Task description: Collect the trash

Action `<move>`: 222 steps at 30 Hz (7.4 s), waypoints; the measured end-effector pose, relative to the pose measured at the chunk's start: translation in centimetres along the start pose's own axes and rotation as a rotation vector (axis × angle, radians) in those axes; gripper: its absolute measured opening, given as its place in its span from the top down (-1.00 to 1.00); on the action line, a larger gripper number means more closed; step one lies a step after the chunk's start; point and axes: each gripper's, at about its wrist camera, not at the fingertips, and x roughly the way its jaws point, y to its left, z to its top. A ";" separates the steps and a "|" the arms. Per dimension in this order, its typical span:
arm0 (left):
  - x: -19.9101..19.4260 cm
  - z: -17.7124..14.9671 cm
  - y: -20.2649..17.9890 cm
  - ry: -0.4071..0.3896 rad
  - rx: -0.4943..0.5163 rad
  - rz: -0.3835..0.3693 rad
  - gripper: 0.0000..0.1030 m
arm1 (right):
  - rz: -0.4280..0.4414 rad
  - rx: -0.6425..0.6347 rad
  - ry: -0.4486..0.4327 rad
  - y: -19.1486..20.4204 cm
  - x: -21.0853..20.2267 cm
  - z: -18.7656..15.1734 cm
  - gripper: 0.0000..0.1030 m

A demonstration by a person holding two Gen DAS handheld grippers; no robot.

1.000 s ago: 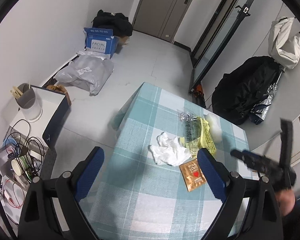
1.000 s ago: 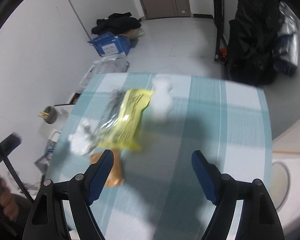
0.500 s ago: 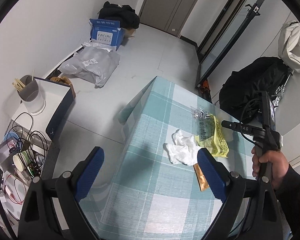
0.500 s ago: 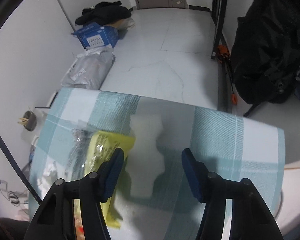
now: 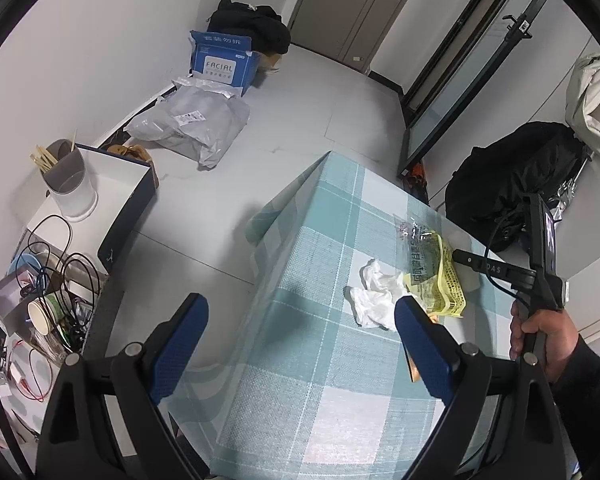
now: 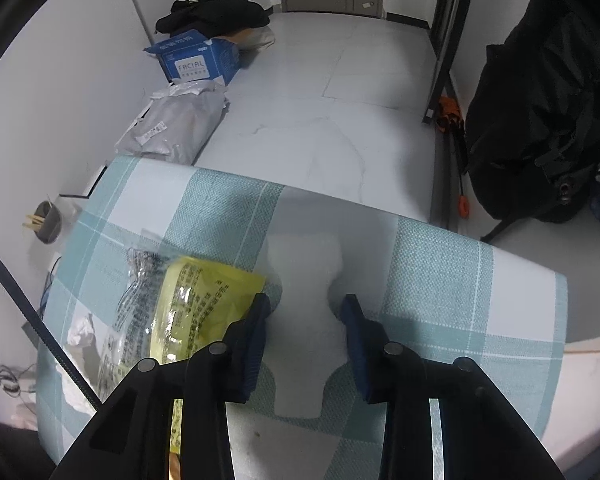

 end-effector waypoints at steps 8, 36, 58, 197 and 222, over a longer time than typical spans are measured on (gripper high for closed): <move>0.3 -0.1 -1.1 0.006 0.042 0.007 -0.79 | 0.011 -0.012 -0.027 -0.5 -2.7 -2.1 0.32; 3.1 -2.7 -5.5 0.114 0.133 0.055 -0.79 | 0.082 -0.054 -0.073 -0.8 -10.0 -20.5 0.32; 8.3 -0.5 -7.2 0.174 0.076 0.108 -0.79 | 0.207 0.091 -0.039 -3.3 -8.8 -20.9 0.31; 30.4 -25.3 -48.1 0.897 0.833 -0.114 0.91 | 0.257 1.073 0.083 -43.5 5.1 -35.5 0.28; 28.4 -23.3 -46.6 0.866 0.811 -0.088 -0.25 | 0.204 1.087 0.029 -43.8 -0.6 -39.1 -0.13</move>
